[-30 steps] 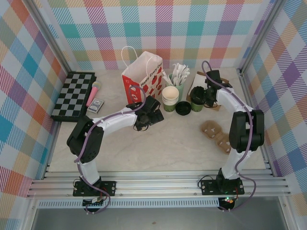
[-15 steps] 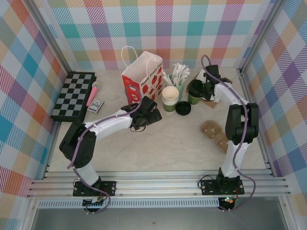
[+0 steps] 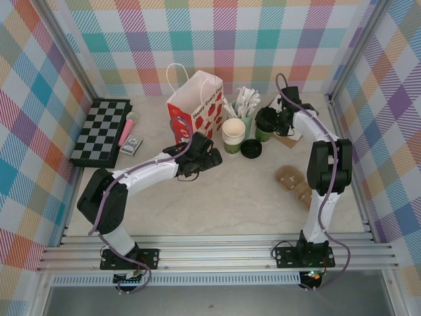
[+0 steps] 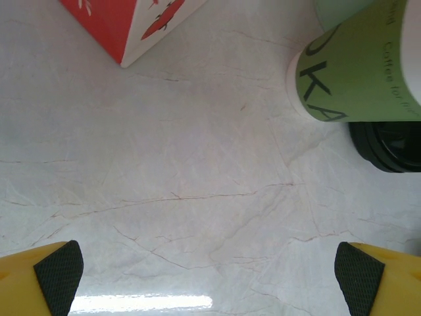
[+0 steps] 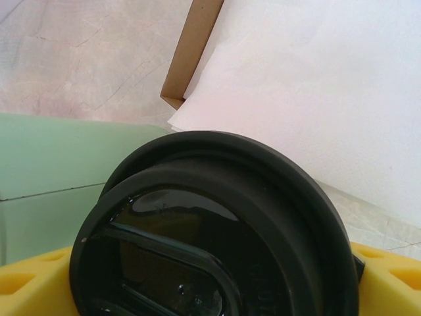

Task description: Pack the takeout coffee

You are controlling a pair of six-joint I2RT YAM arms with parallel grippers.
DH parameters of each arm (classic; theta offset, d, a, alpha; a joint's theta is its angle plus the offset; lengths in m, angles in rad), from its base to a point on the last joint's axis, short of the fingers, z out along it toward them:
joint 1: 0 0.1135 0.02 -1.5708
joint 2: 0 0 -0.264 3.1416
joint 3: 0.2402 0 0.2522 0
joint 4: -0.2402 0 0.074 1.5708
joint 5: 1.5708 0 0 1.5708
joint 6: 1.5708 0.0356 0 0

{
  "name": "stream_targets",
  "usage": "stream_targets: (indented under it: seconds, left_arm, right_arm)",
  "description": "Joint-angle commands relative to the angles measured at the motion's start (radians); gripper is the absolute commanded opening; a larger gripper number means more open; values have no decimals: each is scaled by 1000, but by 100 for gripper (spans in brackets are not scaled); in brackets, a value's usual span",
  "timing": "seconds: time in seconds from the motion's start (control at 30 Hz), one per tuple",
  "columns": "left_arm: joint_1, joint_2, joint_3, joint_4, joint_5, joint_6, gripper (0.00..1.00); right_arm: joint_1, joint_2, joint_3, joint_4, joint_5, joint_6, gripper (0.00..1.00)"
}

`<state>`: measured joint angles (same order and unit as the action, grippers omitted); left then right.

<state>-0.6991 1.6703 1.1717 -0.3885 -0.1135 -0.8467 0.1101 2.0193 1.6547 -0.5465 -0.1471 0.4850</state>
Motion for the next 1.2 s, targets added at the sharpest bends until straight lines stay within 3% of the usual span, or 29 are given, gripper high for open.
stream_targets:
  seconds: [0.0, 0.57, 0.8, 1.0, 1.17]
  left_arm:
    - [13, -39, 3, 16, 17, 37, 100]
    - [34, -68, -46, 72, 75, 44, 100]
    - [39, -167, -69, 87, 63, 82, 100]
    - [79, -289, -18, 15, 18, 133, 100]
    - [199, -271, 208, -320, -66, -90, 100]
  right_arm:
    - [-7, 19, 33, -40, -24, -10, 89]
    - [-7, 10, 72, -81, -16, -24, 96]
    - [-7, -99, 26, -80, 19, -32, 100]
    - [-7, -273, -74, -84, 85, -44, 100]
    - [-7, -516, -280, 9, 146, -3, 100]
